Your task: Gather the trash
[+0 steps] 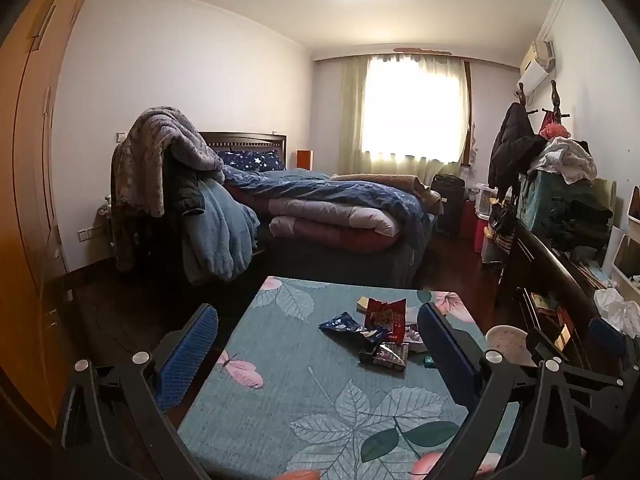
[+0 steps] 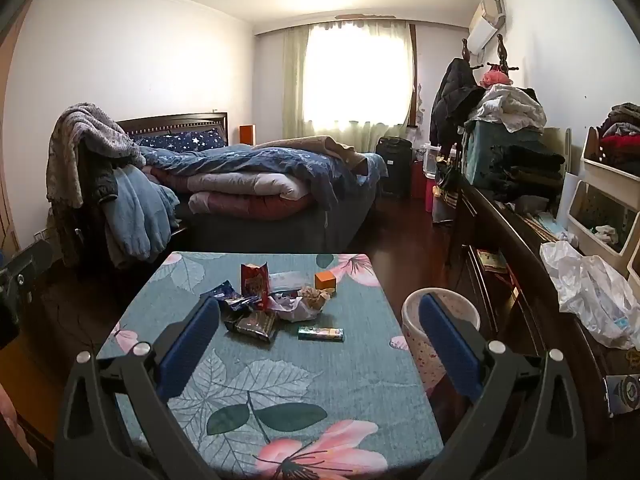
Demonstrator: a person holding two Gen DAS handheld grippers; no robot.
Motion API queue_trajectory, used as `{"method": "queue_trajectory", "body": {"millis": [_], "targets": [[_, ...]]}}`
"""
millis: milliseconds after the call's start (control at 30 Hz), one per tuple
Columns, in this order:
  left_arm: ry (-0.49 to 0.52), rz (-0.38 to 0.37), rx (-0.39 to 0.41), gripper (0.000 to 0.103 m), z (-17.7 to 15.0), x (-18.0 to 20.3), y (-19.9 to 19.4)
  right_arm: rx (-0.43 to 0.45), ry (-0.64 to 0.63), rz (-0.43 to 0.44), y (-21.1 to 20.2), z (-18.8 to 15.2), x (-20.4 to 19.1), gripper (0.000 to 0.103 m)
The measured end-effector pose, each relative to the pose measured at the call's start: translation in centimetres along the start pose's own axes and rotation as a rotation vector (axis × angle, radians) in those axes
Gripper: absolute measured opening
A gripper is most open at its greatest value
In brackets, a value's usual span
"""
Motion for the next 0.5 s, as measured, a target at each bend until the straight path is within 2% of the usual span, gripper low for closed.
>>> {"method": "queue_trajectory", "body": {"millis": [267, 400, 500], "targets": [[-0.003, 0.006, 0.012, 0.099, 0.4, 0.0, -0.1, 0.007, -0.009, 0.008, -0.1, 0.5, 0.0, 0.100], [-0.003, 0.017, 0.016, 0.099, -0.3, -0.4, 0.4, 0.044, -0.002, 0.007, -0.5, 1.4, 0.4, 0.100], [-0.011, 0.027, 0.029, 0.099, 0.4, -0.5, -0.4, 0.067, 0.002, 0.007, -1.3, 2.6, 0.3, 0.100]]}}
Point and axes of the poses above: each gripper's, at about its wrist camera, not at the fingertips, and y roughly the way its jaws point, x to its right, z to its top, the point moved 5 cm from there along y, roughly the way its jaws point, and after that the axes turned 6 degrees about -z, right-handed, at the moved point
